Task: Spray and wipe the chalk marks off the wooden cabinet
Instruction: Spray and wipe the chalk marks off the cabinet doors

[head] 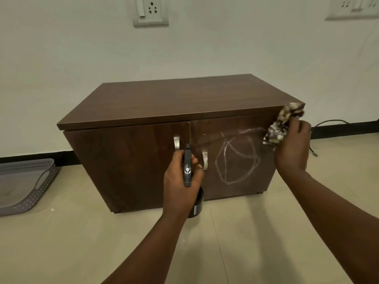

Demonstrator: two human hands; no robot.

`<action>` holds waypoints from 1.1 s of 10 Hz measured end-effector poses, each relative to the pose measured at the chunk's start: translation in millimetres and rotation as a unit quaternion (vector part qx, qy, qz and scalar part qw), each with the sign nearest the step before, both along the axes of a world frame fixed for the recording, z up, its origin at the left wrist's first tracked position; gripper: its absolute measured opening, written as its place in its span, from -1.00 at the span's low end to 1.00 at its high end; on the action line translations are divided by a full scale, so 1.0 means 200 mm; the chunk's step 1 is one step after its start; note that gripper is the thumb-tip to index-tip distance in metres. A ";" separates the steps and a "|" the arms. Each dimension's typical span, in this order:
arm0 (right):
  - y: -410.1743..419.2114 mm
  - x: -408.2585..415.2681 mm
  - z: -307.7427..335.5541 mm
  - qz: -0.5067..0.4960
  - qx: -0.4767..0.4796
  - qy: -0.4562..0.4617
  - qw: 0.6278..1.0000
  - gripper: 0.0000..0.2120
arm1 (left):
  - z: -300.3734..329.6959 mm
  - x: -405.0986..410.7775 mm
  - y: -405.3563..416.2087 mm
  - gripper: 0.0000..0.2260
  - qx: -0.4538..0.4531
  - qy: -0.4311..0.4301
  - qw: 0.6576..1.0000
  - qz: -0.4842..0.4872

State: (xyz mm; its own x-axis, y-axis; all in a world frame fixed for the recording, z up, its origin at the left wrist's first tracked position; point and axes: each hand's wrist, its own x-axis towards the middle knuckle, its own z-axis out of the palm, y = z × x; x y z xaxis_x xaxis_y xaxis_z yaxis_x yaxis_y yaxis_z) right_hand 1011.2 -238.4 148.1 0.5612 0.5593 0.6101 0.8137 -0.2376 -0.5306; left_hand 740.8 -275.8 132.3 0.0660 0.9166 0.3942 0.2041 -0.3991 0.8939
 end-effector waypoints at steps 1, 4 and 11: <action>0.04 0.00 -0.03 -0.020 0.009 0.015 1.000 -0.52 | -0.04 0.05 0.01 -0.82 -0.016 -0.017 1.000 -0.006; 0.03 -0.56 -0.09 0.134 -0.008 -0.129 0.982 -0.63 | -0.09 0.01 0.06 -0.82 -0.026 -0.012 1.000 -0.005; 0.09 -0.19 -0.22 0.034 0.015 -0.189 0.981 -0.71 | -0.21 0.04 0.11 -0.82 -0.046 -0.004 0.999 0.008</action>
State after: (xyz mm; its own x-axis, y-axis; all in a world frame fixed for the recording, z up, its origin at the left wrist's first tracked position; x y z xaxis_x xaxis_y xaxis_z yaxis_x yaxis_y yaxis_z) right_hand 972.5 -220.0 103.9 0.2543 0.5660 0.7842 0.9669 -0.1653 -0.1942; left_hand 748.7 -254.0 91.2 0.0487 0.9497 0.3092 0.2033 -0.3125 0.9279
